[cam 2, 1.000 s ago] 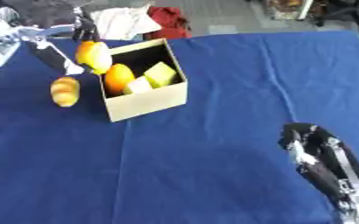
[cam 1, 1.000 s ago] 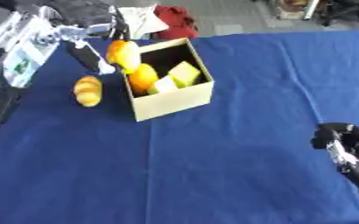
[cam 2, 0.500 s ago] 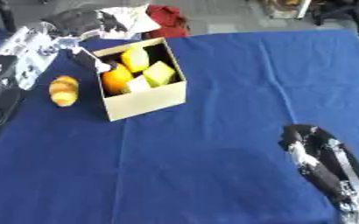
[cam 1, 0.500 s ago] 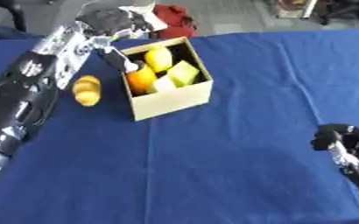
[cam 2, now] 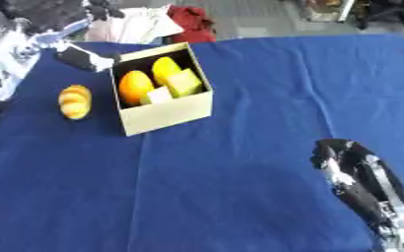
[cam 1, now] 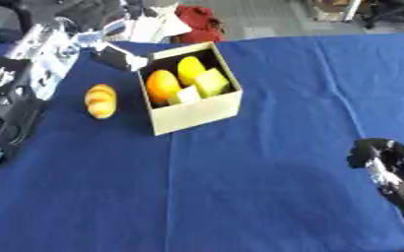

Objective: Pick up objects on the table and place them in the box.

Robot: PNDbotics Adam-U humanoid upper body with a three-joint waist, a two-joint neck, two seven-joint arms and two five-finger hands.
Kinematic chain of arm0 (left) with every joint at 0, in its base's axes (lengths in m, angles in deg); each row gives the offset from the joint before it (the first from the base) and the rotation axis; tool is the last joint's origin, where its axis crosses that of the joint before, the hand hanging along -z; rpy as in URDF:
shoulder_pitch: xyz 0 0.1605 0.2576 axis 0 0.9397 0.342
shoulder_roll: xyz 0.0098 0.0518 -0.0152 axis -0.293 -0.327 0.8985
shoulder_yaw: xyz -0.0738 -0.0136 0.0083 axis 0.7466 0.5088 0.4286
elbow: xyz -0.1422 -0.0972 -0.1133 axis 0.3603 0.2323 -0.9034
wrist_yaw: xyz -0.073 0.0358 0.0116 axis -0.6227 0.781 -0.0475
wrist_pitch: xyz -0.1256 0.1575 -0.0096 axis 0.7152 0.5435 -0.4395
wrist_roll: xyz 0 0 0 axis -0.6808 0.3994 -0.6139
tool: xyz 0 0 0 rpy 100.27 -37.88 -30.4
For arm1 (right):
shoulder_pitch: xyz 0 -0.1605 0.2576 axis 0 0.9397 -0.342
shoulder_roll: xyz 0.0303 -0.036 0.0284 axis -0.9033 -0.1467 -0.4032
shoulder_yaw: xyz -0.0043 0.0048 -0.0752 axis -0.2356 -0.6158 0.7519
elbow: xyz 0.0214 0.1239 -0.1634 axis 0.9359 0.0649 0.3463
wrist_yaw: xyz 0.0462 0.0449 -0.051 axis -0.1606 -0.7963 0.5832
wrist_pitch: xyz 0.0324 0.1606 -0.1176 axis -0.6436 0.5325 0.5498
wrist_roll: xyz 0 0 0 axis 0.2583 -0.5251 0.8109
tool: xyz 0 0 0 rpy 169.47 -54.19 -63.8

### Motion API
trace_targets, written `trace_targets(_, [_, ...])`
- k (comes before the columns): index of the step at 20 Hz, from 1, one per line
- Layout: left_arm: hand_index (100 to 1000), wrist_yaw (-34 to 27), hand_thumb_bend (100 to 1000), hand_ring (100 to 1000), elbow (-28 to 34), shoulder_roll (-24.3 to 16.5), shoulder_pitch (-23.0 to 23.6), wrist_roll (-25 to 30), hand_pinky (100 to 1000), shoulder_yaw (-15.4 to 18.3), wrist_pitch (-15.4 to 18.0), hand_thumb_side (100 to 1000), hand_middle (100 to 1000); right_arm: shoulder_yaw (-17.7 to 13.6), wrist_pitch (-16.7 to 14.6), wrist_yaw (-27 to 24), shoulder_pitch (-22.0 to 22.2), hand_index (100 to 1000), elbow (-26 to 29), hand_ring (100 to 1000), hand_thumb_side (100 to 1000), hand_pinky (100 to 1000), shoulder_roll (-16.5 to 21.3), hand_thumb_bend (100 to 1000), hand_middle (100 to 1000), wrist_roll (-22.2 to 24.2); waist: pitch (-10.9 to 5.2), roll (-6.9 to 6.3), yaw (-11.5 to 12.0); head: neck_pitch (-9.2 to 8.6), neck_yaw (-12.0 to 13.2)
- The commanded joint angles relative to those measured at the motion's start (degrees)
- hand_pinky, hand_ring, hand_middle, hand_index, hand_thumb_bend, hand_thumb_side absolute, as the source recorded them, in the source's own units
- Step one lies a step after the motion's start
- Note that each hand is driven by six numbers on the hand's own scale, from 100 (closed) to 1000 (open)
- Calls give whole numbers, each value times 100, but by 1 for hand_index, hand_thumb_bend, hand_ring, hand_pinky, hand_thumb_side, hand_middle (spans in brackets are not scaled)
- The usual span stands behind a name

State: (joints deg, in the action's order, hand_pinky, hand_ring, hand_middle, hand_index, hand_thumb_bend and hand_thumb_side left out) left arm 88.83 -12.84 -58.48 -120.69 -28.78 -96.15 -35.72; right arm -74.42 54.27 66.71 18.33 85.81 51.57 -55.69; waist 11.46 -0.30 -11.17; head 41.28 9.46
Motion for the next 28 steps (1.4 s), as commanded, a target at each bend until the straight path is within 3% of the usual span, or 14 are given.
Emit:
trace_targets(1, [912,-103,374,763,111,-522,93,459,817,236,-143,449,788,-41,-20,10,-37,695,63,625,470,642,105,100,589,-12,-156,-42,34,-38,-53])
trace_targets(6, [901,192,391,755,-584,-541,234,815,808,399,-311,485,779,-45,-23,24,-35,696,58,625,458,642,109,100,589,-10,-171,-20,90,-52,-81])
trace_targets(16, [910,769,445,770,-1329,-128,184,1023,811,285,-17,656,802,-39,-23,16,-51,696,44,626,461,642,99,100,589,-7,-153,14,32,-23,-48])
trace_targets(19, [910,921,460,772,-1470,-40,197,1095,813,279,13,654,806,-38,-23,14,-55,696,48,626,465,642,94,100,589,-6,-144,8,18,-25,-50])
trace_targets(23, [904,1092,473,768,-1632,21,225,1130,810,295,20,593,804,-40,-22,12,-56,695,53,626,466,642,91,100,589,-8,-135,0,6,-25,-60])
trace_targets(28, [844,1167,473,693,-1745,67,276,1171,766,316,23,322,729,-42,-18,13,-59,695,54,626,472,642,93,100,589,-11,-121,-2,9,-31,-75])
